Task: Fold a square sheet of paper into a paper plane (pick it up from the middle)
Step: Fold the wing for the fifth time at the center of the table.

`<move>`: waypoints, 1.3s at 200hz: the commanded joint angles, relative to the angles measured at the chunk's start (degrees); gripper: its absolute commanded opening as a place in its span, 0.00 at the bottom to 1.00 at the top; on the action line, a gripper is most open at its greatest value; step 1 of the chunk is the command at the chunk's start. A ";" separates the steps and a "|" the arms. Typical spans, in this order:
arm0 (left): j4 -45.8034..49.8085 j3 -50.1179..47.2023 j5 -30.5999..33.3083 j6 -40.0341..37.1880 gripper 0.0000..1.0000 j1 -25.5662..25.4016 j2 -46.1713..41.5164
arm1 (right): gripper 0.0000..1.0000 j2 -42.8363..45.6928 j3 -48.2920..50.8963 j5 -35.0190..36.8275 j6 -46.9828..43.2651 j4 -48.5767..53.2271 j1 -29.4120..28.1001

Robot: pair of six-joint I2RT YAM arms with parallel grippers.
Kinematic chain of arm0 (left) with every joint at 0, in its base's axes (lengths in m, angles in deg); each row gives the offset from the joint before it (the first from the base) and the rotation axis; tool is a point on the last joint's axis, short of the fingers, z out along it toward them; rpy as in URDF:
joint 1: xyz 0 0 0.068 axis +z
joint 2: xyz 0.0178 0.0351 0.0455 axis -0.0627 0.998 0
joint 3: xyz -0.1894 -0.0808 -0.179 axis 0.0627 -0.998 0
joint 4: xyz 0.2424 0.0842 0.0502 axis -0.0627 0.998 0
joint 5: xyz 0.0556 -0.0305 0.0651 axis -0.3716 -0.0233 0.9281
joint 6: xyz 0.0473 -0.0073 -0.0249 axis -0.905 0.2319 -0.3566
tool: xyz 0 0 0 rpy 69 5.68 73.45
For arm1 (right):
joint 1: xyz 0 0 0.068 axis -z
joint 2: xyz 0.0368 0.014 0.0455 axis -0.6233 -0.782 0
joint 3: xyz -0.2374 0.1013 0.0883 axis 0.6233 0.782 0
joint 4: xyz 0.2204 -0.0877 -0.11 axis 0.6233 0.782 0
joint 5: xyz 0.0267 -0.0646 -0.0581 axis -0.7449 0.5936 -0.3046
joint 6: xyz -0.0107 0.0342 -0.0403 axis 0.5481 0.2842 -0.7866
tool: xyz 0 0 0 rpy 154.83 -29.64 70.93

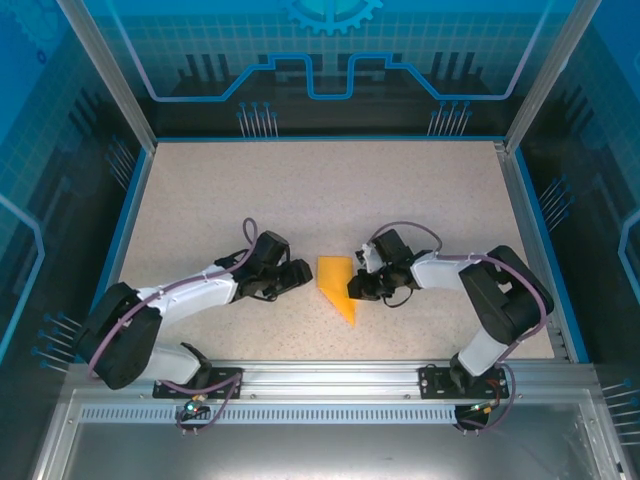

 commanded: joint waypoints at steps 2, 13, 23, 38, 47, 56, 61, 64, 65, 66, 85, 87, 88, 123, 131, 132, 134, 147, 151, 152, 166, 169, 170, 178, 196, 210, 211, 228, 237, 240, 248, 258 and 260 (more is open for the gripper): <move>-1.76 2.77 -3.12 -0.88 0.69 -0.90 1.81 | 0.13 -1.65 2.61 -1.93 -0.36 -3.12 1.73; -2.00 3.63 -3.54 -0.93 0.69 -1.39 2.93 | 0.13 -1.97 3.29 -2.22 -0.36 -3.86 1.95; -2.36 4.52 -4.15 -0.97 0.70 -1.98 4.12 | 0.12 -2.14 3.78 -2.18 -0.36 -4.33 2.02; -2.85 6.13 -5.00 -0.98 0.69 -3.01 6.43 | 0.12 -2.33 4.19 -2.18 -0.51 -4.54 2.22; -2.95 7.03 -5.19 -0.96 0.68 -3.67 7.91 | 0.12 -2.34 4.36 -1.99 -0.53 -4.63 2.35; -3.08 7.91 -5.24 -0.70 0.67 -4.33 9.29 | 0.12 -2.29 4.51 -1.80 -0.61 -4.54 2.55; -3.14 8.34 -5.33 -0.59 0.65 -4.69 10.09 | 0.11 -2.32 4.55 -1.66 -0.62 -4.54 2.63; -3.15 8.65 -5.37 -0.61 0.65 -4.75 10.67 | 0.11 -2.29 4.55 -1.62 -0.64 -4.50 2.70; -3.18 8.78 -5.33 -0.61 0.65 -4.85 10.77 | 0.11 -2.31 4.55 -1.61 -0.67 -4.48 2.70; -3.19 8.85 -5.39 -0.53 0.64 -4.94 10.82 | 0.11 -2.28 4.55 -1.61 -0.69 -4.46 2.79; -4.10 9.61 -5.98 0.47 0.61 -5.64 13.32 | 0.11 -2.08 4.92 -1.56 -0.62 -4.63 3.08; -4.29 9.68 -6.10 0.60 0.60 -5.71 13.50 | 0.11 -2.07 4.98 -1.53 -0.66 -4.63 3.24; -4.32 9.69 -6.13 0.65 0.60 -5.72 13.59 | 0.11 -2.07 4.98 -1.53 -0.69 -4.63 3.24; -6.21 10.14 -6.96 1.63 0.55 -6.44 15.52 | 0.11 -2.05 5.08 -1.31 -0.88 -4.42 3.76; -6.62 10.23 -7.24 1.84 0.53 -6.54 15.85 | 0.11 -2.15 5.09 -1.33 -0.84 -4.46 3.77; -6.67 10.28 -7.28 1.89 0.52 -6.57 15.86 | 0.11 -2.16 5.08 -1.34 -0.86 -4.50 3.77; -6.78 10.29 -7.32 1.92 0.52 -6.58 15.94 | 0.11 -2.14 5.08 -1.30 -0.86 -4.47 3.74; -7.46 10.24 -7.35 2.34 0.46 -6.68 16.23 | 0.11 -2.29 5.10 -1.10 -0.88 -4.48 3.75; -7.69 10.16 -7.13 2.46 0.44 -6.69 16.23 | 0.11 -2.31 5.08 -1.04 -0.88 -4.46 3.83; -7.74 10.15 -7.08 2.55 0.43 -6.69 16.27 | 0.11 -2.32 5.08 -1.06 -0.88 -4.45 3.89; -7.74 10.48 -6.61 2.76 0.34 -6.81 16.32 | 0.11 -2.60 4.92 -1.23 -0.80 -4.46 3.89; -7.69 10.56 -6.68 2.77 0.32 -6.79 16.39 | 0.11 -2.60 4.91 -1.19 -0.80 -4.47 3.84; -7.64 10.57 -6.69 2.79 0.32 -6.79 16.44 | 0.11 -2.60 4.86 -1.27 -0.80 -4.46 3.85; -7.44 10.88 -6.61 2.56 0.24 -6.80 16.49 | 0.11 -2.44 4.73 -1.49 -0.71 -4.45 3.85; -7.08 11.43 -6.67 2.55 0.13 -6.84 16.73 | 0.11 -1.28 4.56 -1.04 -0.71 -4.37 3.86; -7.14 11.59 -6.68 2.55 0.09 -6.82 16.84 | 0.11 0.00 4.43 -0.48 -1.17 -4.10 3.75; -7.11 11.61 -6.64 2.55 0.08 -6.80 16.84 | 0.11 0.06 4.36 -0.47 -1.25 -4.06 3.71; -7.18 11.72 -6.69 2.86 0.04 -6.80 16.70 | 0.12 2.59 3.83 1.03 -2.81 -2.17 3.37; -7.24 11.85 -6.66 3.06 0.03 -6.81 16.58 | 0.12 4.53 3.85 2.52 -3.55 -0.92 3.08; -7.23 11.86 -6.58 3.02 0.02 -6.79 16.57 | 0.13 5.25 3.84 3.16 -3.79 -0.45 3.02; -7.18 11.95 -6.55 3.09 0.01 -6.79 16.49 | 0.14 7.37 4.17 4.67 -4.31 0.49 2.71; -6.88 11.97 -6.23 3.25 0.00 -6.81 16.32 | 0.17 10.34 4.72 6.73 -4.86 1.22 2.30; -6.83 11.99 -6.22 3.27 0.00 -6.83 16.32 | 0.18 11.24 4.97 7.40 -5.04 1.52 2.05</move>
